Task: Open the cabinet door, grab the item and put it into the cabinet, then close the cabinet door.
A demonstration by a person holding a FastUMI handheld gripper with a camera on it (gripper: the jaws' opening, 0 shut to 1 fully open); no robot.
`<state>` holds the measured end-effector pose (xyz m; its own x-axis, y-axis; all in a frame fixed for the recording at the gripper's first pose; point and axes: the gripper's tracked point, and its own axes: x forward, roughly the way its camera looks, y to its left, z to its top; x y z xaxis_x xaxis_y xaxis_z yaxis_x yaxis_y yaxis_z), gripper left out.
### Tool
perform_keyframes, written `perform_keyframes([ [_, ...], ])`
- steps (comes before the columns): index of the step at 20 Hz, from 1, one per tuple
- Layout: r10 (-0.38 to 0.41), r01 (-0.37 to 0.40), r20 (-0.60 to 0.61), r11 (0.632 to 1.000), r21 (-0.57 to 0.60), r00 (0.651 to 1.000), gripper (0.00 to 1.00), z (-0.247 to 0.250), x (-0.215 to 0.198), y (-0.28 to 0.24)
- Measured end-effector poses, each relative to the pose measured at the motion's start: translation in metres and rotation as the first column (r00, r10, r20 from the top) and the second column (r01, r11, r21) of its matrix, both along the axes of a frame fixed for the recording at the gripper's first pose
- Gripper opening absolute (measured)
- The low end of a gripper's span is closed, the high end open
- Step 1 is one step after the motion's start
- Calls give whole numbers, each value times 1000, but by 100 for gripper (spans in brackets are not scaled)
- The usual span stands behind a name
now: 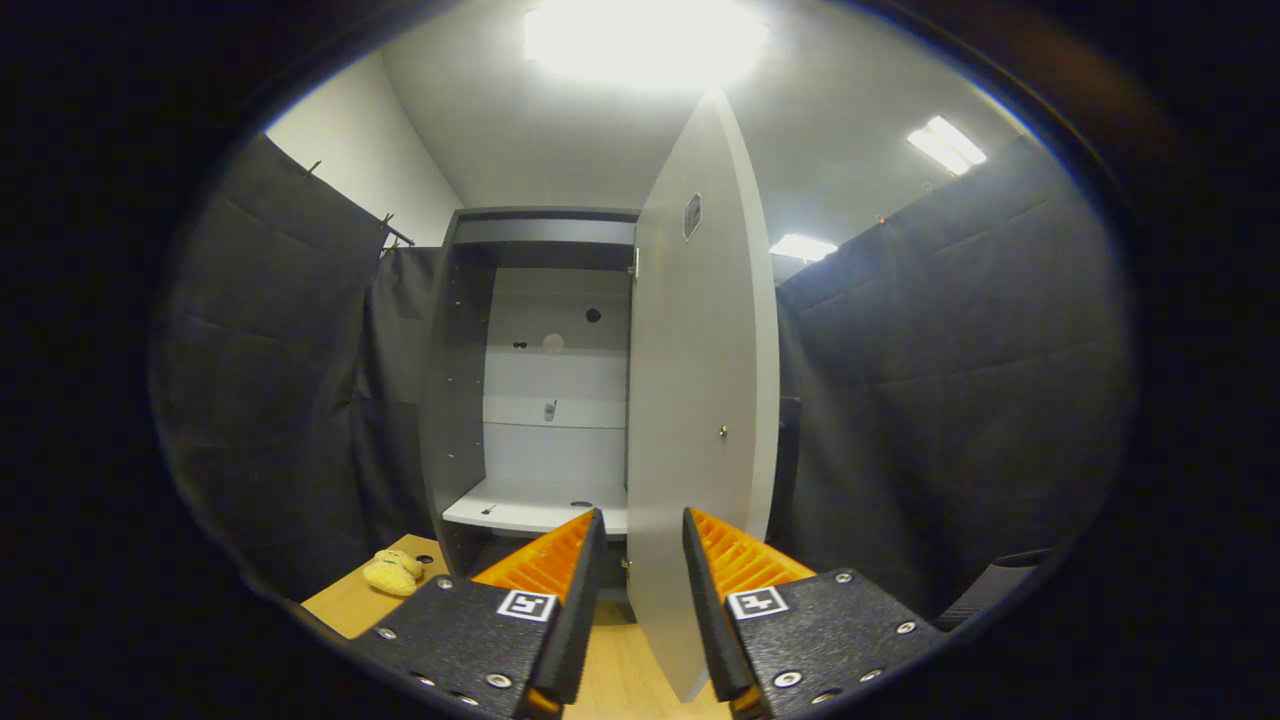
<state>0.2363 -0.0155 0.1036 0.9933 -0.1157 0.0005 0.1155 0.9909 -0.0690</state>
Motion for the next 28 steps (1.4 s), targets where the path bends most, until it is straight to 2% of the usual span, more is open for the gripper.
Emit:
perform_keyframes([
  [3, 83, -82, -23, 995, 63, 996, 88, -21, 8, 32],
  [4, 105, -103, -29, 991, 81, 994, 94, -33, 13, 45],
  [11, 221, -210, -95, 971, 115, 971, 94, -125, 57, 113],
  [15, 265, -241, -180, 960, 142, 947, 94, -187, 57, 139],
  [22, 284, -249, -355, 958, 142, 890, 94, -297, 56, 169],
  [28, 255, -232, -502, 967, 109, 826, 94, -382, 48, 176],
])
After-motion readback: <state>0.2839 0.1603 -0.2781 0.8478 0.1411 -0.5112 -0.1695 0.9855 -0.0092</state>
